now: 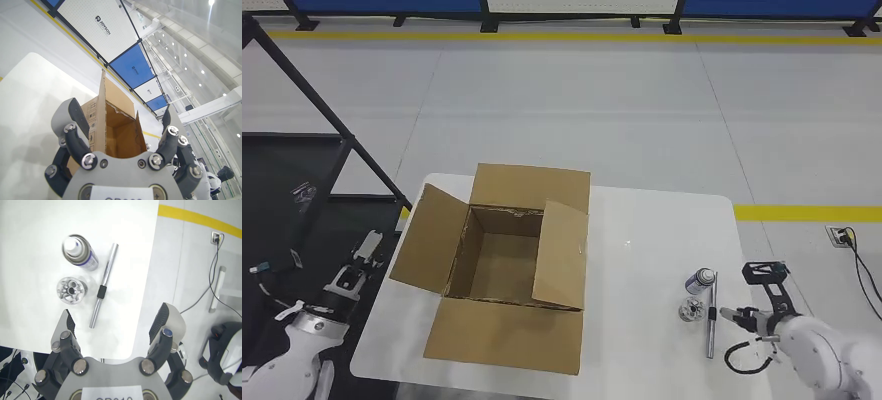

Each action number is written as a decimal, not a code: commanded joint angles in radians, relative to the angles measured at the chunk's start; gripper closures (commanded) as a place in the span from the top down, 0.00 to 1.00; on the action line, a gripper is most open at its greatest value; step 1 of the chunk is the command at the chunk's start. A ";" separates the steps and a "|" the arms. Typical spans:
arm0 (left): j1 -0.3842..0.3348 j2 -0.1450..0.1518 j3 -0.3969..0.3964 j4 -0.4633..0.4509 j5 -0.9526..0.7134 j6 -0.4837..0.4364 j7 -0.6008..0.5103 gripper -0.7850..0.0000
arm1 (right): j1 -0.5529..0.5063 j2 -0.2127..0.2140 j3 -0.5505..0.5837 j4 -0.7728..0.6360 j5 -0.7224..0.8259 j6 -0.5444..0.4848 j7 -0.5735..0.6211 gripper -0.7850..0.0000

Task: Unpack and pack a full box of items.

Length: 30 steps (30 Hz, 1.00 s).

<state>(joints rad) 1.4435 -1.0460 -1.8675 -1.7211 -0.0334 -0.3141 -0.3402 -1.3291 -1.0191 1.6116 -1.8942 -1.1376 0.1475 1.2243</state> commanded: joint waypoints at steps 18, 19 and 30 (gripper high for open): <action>-0.026 -0.002 0.004 0.052 -0.004 -0.002 -0.007 1.00 | 0.230 -0.030 -0.172 0.318 -0.008 0.087 0.042 0.60; -0.027 -0.002 0.004 0.054 -0.003 -0.002 -0.006 1.00 | 0.233 -0.032 -0.172 0.324 0.000 0.099 0.040 0.50; -0.037 -0.003 0.009 0.066 0.006 -0.001 -0.005 1.00 | 0.249 -0.042 -0.190 0.347 0.046 0.140 0.055 0.47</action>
<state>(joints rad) 1.4074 -1.0490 -1.8587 -1.6550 -0.0292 -0.3152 -0.3449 -1.0832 -1.0603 1.4228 -1.5516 -1.0996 0.2840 1.2809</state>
